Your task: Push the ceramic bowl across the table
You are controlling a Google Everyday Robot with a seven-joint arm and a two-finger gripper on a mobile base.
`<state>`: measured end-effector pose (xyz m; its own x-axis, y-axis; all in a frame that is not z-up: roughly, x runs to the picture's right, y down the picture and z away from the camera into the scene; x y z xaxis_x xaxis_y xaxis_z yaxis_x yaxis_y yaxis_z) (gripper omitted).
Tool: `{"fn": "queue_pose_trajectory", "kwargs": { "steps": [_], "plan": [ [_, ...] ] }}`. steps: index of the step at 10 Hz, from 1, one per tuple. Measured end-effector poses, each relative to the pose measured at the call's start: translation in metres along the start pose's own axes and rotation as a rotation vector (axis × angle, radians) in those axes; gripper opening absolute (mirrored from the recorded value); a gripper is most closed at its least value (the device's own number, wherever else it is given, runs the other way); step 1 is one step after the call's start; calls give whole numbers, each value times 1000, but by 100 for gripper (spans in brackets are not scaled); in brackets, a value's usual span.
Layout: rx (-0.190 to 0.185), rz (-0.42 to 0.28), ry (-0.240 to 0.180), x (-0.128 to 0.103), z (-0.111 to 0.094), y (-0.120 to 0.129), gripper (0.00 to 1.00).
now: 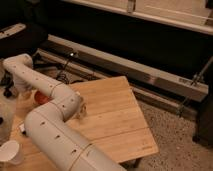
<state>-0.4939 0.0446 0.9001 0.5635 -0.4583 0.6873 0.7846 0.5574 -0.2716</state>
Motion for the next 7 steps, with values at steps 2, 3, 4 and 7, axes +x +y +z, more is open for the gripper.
{"fn": "queue_pose_trajectory", "kwargs": {
  "steps": [2,3,4,7],
  "plan": [
    [-18,-1,4,6,3,6,5],
    [-29,2,10,10,5,10,5],
    [-35,8,18,15,4,13,5],
    [-55,28,37,29,0,22,5]
  ]
}}
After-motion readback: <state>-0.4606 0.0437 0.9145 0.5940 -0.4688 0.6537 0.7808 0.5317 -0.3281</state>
